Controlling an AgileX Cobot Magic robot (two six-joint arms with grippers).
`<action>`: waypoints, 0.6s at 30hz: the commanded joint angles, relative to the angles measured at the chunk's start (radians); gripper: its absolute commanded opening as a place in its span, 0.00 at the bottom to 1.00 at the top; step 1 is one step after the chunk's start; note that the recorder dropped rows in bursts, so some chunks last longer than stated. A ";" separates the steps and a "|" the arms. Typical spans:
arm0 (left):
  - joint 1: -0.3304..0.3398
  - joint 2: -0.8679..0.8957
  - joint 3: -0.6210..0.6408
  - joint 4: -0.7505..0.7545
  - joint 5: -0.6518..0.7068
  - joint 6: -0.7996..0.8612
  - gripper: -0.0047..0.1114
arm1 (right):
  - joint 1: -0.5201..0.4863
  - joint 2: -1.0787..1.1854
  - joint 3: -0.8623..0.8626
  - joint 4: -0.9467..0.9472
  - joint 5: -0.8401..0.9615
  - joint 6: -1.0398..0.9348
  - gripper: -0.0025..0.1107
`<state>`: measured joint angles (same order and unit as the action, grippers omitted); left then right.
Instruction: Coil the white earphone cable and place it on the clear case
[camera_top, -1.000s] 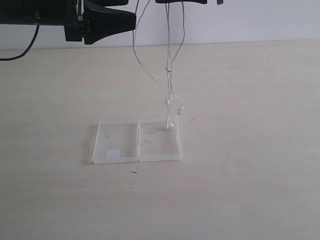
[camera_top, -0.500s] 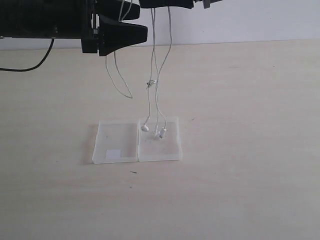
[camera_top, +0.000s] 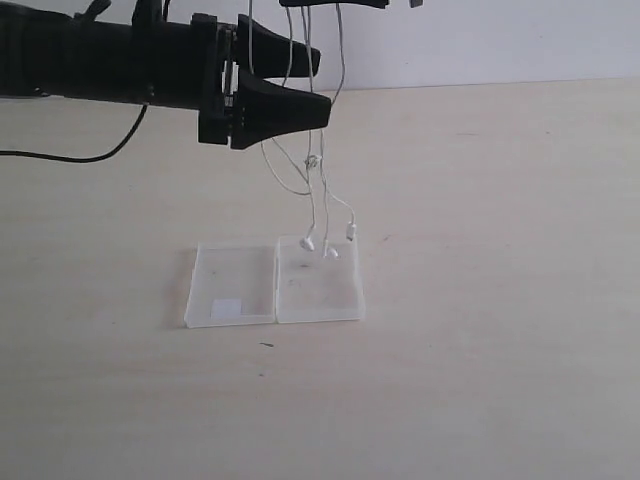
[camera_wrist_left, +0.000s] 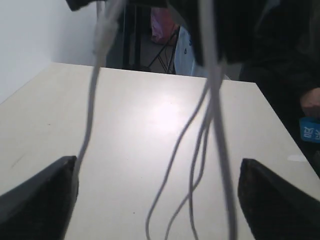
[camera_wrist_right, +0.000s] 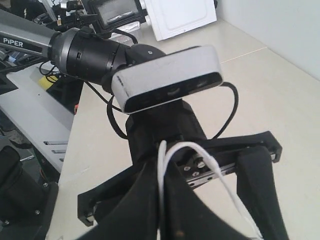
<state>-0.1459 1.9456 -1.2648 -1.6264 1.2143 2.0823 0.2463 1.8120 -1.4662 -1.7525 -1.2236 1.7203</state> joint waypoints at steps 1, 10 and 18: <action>-0.003 0.001 0.005 0.016 0.007 -0.015 0.75 | -0.002 -0.008 -0.007 0.008 0.003 -0.009 0.02; -0.058 0.002 0.005 -0.029 0.007 0.007 0.75 | -0.002 -0.008 -0.007 0.008 0.003 -0.015 0.02; -0.085 0.015 0.005 -0.035 0.007 0.008 0.75 | -0.002 -0.009 -0.007 0.008 0.003 -0.015 0.02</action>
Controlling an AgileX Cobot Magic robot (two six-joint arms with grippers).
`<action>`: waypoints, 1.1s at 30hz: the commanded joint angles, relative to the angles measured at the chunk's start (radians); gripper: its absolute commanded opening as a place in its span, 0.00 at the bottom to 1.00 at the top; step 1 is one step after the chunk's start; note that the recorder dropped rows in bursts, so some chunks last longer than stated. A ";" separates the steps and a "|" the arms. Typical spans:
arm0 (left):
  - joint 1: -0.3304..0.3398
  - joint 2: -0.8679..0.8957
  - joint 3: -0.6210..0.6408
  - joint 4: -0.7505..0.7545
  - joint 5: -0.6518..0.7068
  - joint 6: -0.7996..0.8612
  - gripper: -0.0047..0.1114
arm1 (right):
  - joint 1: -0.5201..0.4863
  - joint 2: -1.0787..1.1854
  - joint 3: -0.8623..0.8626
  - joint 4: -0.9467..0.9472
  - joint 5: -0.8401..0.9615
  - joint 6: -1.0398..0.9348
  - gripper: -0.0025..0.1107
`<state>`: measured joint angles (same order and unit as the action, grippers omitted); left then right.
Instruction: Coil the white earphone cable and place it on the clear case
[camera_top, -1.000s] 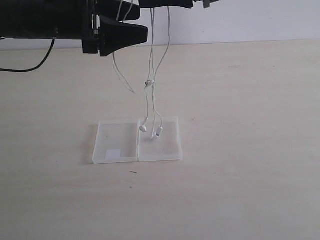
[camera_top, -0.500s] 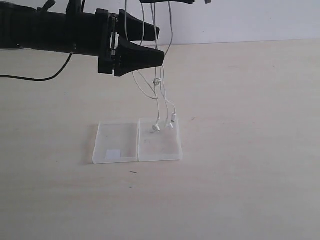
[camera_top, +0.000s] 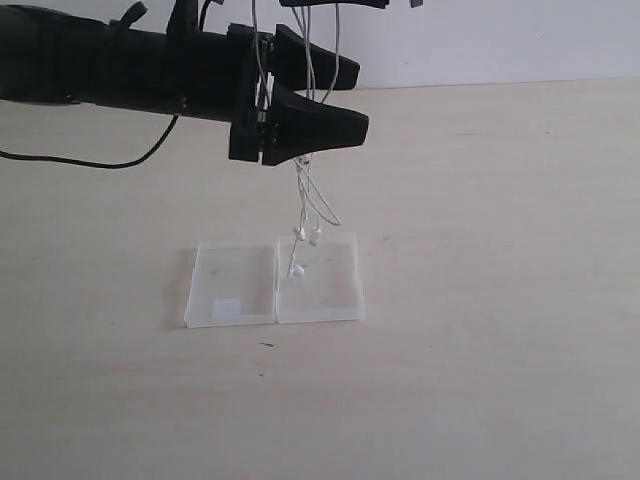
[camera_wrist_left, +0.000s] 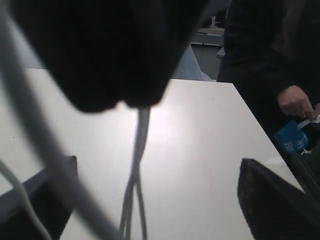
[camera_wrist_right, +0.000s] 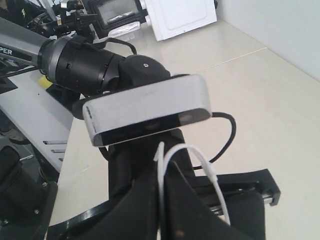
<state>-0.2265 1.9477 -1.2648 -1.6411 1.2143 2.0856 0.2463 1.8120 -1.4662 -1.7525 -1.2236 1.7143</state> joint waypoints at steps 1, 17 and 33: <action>-0.004 0.017 0.005 -0.021 0.007 0.005 0.75 | -0.002 -0.011 -0.007 0.008 0.003 -0.009 0.02; -0.003 0.041 0.005 -0.021 -0.002 0.003 0.36 | -0.002 -0.035 -0.007 0.024 0.003 -0.012 0.02; 0.009 0.041 0.005 0.001 -0.019 -0.003 0.04 | -0.002 -0.088 -0.007 0.008 0.074 -0.015 0.02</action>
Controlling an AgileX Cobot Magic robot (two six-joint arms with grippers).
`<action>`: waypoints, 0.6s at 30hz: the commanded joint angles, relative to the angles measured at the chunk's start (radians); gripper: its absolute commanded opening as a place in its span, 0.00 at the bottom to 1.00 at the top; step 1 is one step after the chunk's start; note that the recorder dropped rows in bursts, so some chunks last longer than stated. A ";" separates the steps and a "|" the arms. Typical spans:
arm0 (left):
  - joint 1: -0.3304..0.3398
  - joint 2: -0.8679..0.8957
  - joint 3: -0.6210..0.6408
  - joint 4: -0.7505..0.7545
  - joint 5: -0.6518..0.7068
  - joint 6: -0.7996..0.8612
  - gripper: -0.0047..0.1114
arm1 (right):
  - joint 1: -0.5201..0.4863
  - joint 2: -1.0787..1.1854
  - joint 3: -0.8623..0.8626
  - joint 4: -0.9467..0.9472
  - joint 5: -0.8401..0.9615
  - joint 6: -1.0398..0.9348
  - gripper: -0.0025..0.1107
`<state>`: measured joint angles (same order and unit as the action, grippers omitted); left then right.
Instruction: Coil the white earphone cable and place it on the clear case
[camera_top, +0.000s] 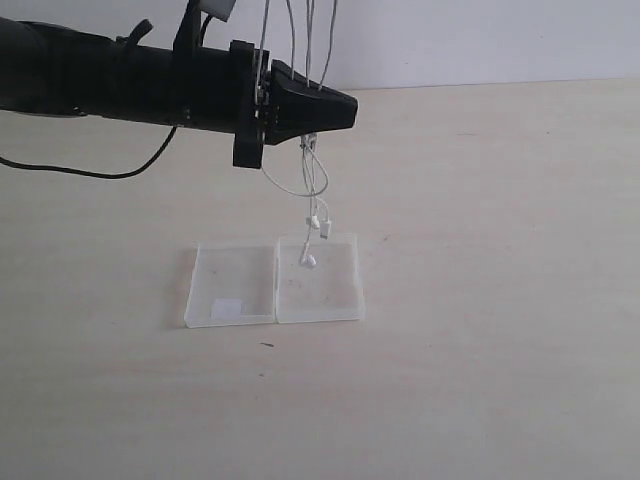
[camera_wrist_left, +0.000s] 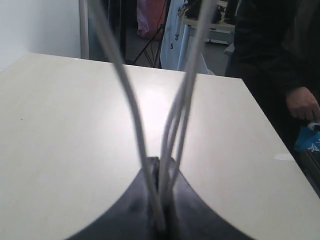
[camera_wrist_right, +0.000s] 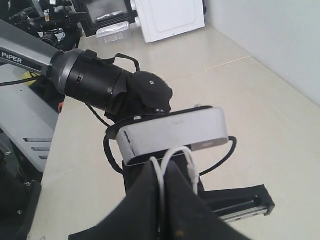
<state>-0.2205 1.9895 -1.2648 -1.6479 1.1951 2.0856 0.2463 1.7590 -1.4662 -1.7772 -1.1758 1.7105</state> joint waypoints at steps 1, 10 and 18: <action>0.003 0.000 0.005 0.007 0.000 -0.003 0.04 | -0.002 -0.038 -0.007 0.033 0.030 -0.017 0.02; 0.003 0.000 0.005 0.016 0.000 -0.021 0.04 | -0.002 -0.049 -0.007 0.033 0.056 -0.017 0.02; 0.003 0.000 0.005 0.018 0.017 -0.022 0.04 | -0.002 -0.049 -0.007 0.033 0.159 -0.005 0.02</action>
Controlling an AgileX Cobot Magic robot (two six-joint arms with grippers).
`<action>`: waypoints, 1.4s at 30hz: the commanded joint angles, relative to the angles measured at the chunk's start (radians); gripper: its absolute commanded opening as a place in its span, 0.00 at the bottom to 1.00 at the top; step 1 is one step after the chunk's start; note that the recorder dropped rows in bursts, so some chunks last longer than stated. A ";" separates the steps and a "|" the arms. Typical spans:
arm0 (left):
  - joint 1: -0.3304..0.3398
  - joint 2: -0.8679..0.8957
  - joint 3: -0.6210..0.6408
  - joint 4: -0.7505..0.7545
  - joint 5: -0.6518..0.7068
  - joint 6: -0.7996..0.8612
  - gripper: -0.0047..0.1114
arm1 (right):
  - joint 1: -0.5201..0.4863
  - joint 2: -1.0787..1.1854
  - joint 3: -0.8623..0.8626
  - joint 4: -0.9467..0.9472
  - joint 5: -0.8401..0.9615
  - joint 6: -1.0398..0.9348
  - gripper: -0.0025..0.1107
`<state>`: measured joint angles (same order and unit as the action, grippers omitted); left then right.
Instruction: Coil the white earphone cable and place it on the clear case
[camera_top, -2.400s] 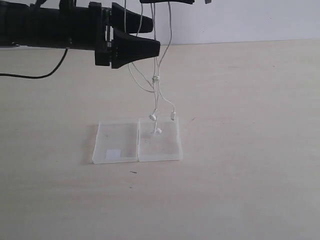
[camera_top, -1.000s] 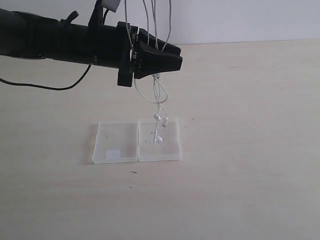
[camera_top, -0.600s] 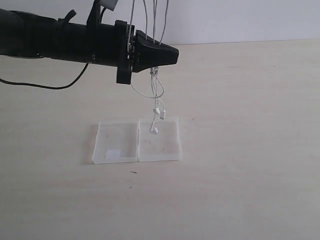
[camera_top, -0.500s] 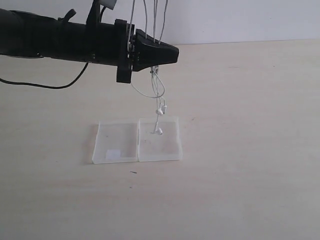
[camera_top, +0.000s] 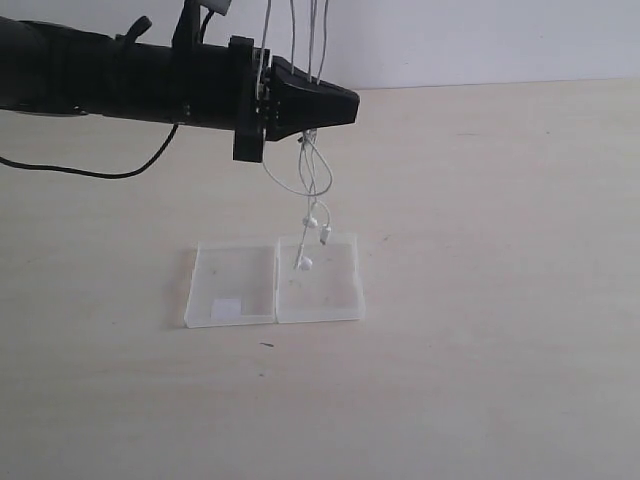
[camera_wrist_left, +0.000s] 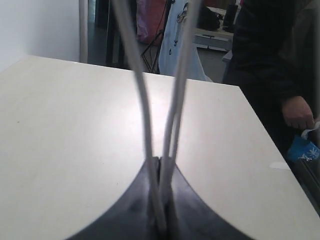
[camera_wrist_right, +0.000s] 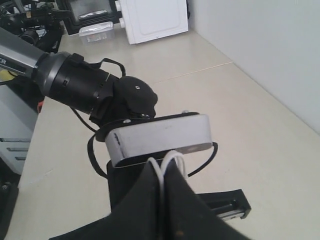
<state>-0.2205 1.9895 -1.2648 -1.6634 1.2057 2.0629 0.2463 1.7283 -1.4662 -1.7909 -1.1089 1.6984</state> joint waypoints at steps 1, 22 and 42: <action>0.003 0.000 0.005 0.034 0.015 0.000 0.04 | -0.002 -0.018 -0.007 0.046 0.122 0.015 0.02; 0.071 -0.082 0.005 0.067 -0.059 -0.150 0.04 | -0.030 -0.016 -0.007 0.046 0.229 0.031 0.31; 0.107 -0.162 0.005 -0.004 -0.002 -0.517 0.04 | -0.051 0.000 0.242 0.046 -0.112 -0.082 0.55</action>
<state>-0.1149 1.8379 -1.2648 -1.6302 1.1934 1.5669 0.1674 1.7187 -1.2408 -1.7520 -1.2091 1.6320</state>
